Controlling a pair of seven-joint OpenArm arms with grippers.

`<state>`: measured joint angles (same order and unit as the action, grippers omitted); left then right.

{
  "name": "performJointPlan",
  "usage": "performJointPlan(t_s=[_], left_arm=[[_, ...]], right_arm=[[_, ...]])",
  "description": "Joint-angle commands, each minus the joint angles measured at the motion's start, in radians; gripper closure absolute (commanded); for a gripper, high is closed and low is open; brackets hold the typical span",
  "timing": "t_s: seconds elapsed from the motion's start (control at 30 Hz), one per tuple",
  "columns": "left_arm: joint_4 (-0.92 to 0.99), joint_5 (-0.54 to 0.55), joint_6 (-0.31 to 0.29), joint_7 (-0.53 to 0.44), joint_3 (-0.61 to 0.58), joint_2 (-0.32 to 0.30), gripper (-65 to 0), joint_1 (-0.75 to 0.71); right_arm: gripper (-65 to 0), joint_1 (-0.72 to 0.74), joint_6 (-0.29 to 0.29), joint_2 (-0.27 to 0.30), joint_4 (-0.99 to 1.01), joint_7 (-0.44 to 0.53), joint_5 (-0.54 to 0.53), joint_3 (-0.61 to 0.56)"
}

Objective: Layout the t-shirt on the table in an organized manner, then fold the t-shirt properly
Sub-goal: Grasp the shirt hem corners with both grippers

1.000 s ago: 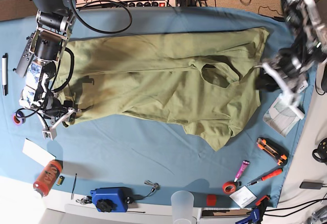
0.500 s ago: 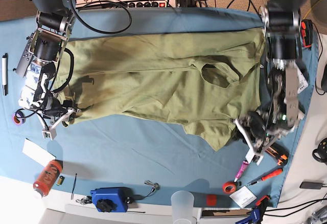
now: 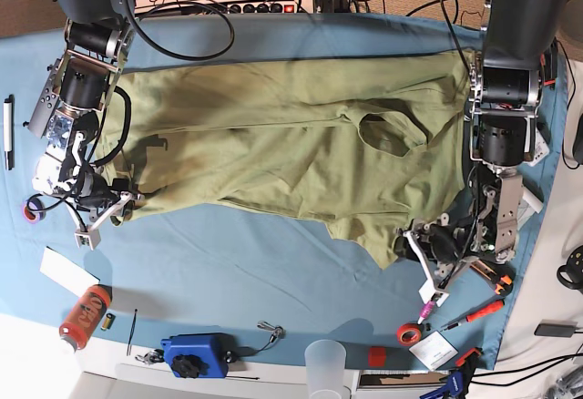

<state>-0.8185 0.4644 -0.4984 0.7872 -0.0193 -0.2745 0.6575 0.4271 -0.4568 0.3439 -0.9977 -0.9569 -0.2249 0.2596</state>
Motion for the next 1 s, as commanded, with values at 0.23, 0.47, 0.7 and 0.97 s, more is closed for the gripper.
performJointPlan(t_s=[0.23,0.47,0.7,0.97], left_arm=[[-0.016,-0.072,-0.092,-0.046,0.002,0.016,-27.1,0.043],[-0.016,-0.211,-0.086,-0.144,0.002,0.029,-27.1,0.015],[-0.013,-0.236,-0.009,-0.131,0.002,0.027,-27.1,0.007],[-0.013,-0.217,-0.008,-0.082,0.002,0.035,-19.3,0.006]], right_arm=[[-21.5,0.016,0.001,0.014,-0.008,-0.039,0.012,0.002],[-21.5,0.016,0.001,0.014,-0.008,-0.069,0.012,0.002],[-21.5,0.016,0.001,0.014,-0.008,-0.071,0.011,0.002],[-21.2,0.016,0.001,0.014,-0.008,-0.071,0.012,0.002]])
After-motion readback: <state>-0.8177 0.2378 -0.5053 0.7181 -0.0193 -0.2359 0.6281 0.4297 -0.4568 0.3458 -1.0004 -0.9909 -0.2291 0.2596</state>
